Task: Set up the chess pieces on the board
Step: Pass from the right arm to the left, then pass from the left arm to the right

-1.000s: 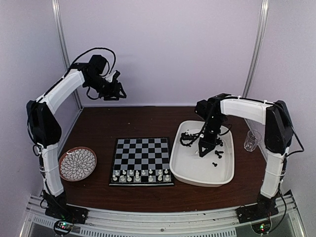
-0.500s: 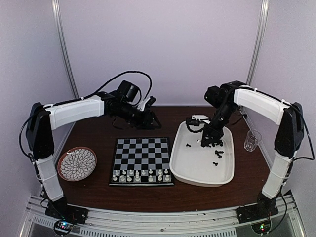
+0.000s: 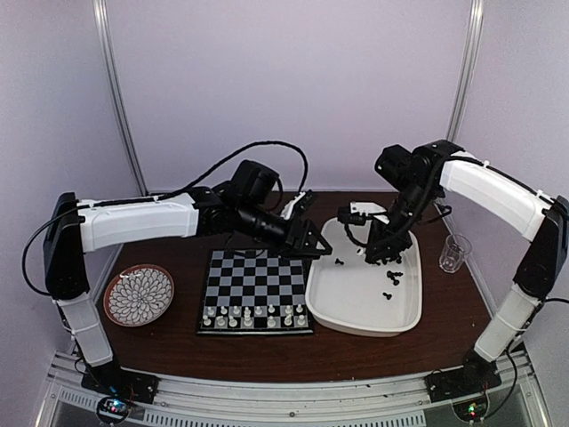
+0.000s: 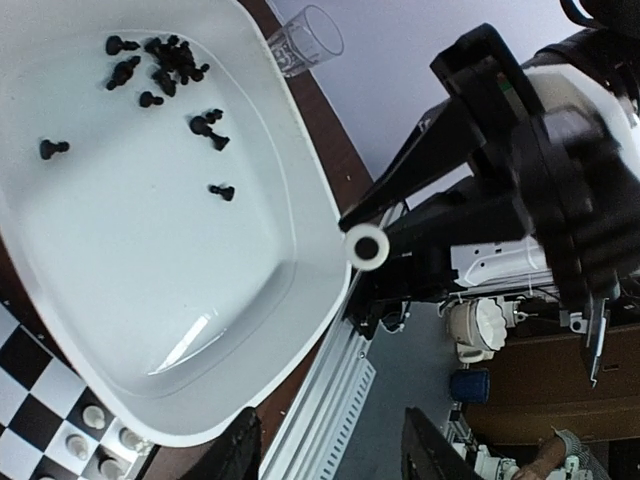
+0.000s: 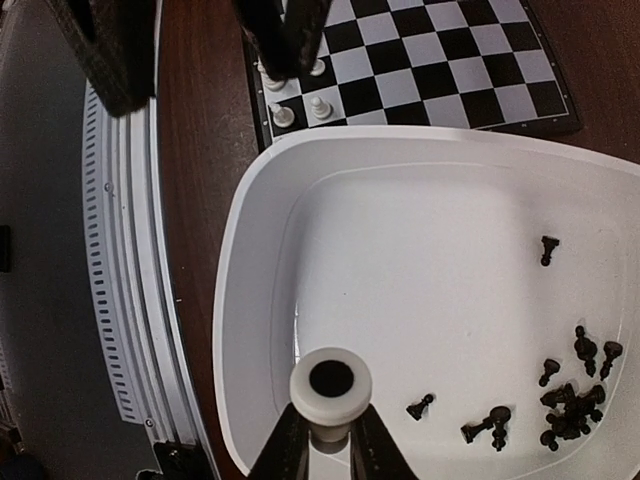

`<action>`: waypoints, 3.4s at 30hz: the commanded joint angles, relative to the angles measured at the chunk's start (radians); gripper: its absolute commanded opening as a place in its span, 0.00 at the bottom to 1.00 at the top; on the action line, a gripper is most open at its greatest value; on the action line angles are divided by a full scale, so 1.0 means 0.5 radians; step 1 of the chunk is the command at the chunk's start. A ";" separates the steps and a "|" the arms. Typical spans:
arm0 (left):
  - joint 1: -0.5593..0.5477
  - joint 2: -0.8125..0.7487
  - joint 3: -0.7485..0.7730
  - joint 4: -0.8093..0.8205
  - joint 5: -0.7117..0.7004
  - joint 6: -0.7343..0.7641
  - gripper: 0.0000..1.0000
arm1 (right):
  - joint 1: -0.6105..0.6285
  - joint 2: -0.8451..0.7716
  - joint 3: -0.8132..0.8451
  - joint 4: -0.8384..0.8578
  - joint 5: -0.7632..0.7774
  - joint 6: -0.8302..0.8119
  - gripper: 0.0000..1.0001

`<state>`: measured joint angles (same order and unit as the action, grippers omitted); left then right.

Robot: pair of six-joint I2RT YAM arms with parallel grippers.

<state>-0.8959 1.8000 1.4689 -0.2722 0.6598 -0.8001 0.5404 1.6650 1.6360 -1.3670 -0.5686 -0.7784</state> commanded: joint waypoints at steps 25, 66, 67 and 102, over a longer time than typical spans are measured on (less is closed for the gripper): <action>-0.112 0.452 0.286 0.530 0.330 -0.458 0.44 | 0.205 -0.176 -0.231 0.312 -0.007 0.230 0.17; -0.082 0.525 -0.036 2.291 -0.098 -0.531 0.09 | -0.752 -0.626 -0.902 1.380 -1.580 1.454 0.54; -0.083 0.549 -0.028 2.328 -0.097 -0.557 0.09 | -0.750 -0.613 -0.898 1.387 -1.592 1.470 0.54; -0.083 0.699 0.020 2.475 -0.107 -0.756 0.09 | -0.621 -0.461 -1.024 1.852 -1.708 1.922 0.40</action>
<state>-0.9432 2.1342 1.4551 0.8982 0.6094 -1.1744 0.2195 1.4387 1.1439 -0.4999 -1.3788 0.1516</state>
